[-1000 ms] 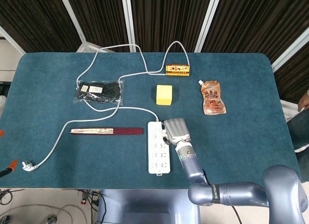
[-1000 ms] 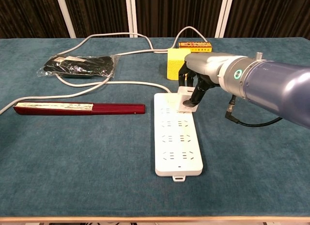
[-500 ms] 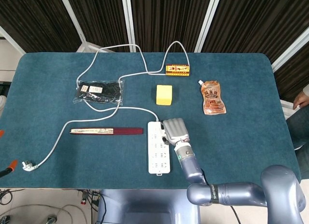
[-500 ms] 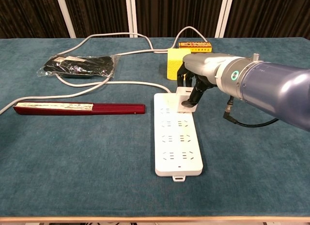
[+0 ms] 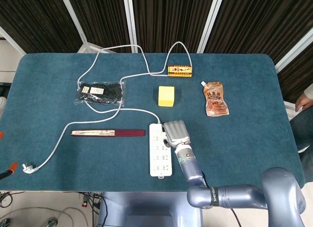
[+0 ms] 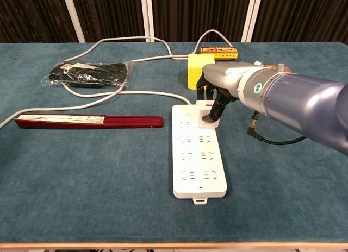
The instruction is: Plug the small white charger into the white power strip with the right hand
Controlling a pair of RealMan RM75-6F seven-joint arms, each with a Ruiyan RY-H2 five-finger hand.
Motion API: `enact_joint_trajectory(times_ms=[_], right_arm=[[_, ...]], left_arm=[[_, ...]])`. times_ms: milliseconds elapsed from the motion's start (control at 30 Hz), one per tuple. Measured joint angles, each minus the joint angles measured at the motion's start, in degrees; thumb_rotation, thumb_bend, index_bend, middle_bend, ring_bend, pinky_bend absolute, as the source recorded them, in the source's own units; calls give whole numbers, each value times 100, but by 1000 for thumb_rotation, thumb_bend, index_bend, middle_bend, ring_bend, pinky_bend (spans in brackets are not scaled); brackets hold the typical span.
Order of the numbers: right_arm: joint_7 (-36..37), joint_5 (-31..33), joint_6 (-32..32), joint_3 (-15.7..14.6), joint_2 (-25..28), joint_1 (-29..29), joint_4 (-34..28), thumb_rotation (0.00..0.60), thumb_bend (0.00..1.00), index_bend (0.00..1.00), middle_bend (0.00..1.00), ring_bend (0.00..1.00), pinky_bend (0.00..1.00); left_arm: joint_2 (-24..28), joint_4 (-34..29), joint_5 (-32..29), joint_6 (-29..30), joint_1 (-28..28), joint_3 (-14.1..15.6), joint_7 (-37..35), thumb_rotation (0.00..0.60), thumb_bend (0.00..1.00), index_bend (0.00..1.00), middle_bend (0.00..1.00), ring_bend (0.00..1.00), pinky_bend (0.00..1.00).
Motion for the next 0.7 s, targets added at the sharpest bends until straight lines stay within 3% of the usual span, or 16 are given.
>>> enact_joint_trajectory(times_ms=[367, 700], right_arm=[[-9, -42, 17, -39, -107, -13, 91, 600, 751, 998, 832, 921, 906], [-61, -110, 62, -57, -251, -13, 172, 600, 751, 1000, 847, 937, 929]], left_arm=[[-11, 5, -11, 4, -1, -5, 26, 600, 171, 158, 15, 0, 0], [2, 5, -17, -13, -5, -2, 7, 600, 170, 159, 14, 0, 0]])
